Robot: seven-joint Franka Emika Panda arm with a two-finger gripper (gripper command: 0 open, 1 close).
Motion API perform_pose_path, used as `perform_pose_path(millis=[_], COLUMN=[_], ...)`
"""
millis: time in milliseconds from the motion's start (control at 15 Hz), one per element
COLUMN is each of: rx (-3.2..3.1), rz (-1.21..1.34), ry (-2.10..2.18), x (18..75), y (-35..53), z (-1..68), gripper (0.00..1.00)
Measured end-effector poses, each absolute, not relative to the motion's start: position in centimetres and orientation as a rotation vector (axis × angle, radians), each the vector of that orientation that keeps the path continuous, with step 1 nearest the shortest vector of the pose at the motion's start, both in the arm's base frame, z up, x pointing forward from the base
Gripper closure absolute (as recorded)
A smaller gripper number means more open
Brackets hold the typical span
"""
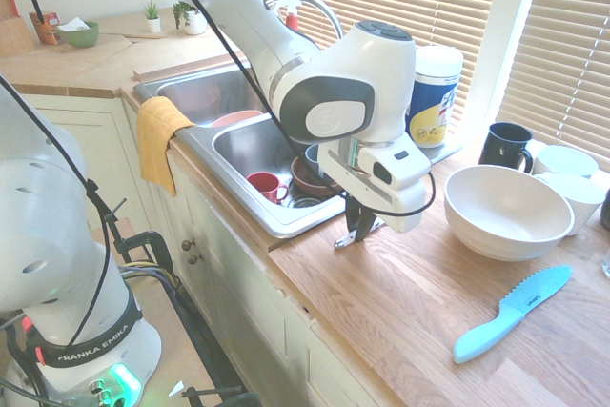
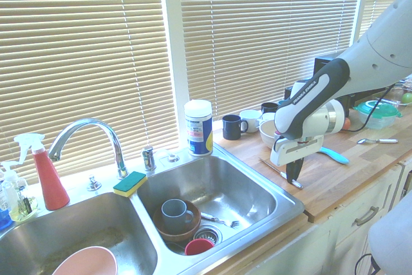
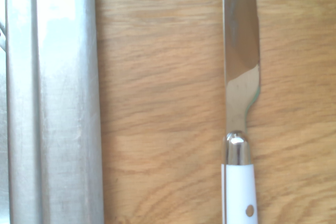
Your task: Put the knife into the sink
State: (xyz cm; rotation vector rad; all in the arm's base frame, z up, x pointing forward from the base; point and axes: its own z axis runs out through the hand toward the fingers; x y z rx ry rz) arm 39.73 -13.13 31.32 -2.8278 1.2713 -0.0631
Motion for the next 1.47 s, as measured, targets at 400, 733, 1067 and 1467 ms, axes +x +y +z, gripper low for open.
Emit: perform_pose_path(millis=[400,733,1067,1467], rx=[-2.799,-2.802,-2.823,-2.815], rz=[-0.200,-0.260,-0.265,-0.211], ry=[1.223,1.255,1.299,1.348], x=[42.6,43.9,45.5,48.5], y=[-9.7,-0.8,8.2,13.1], z=[39.1,43.3,41.8,34.1], gripper=[1.00,1.00,1.00,1.00])
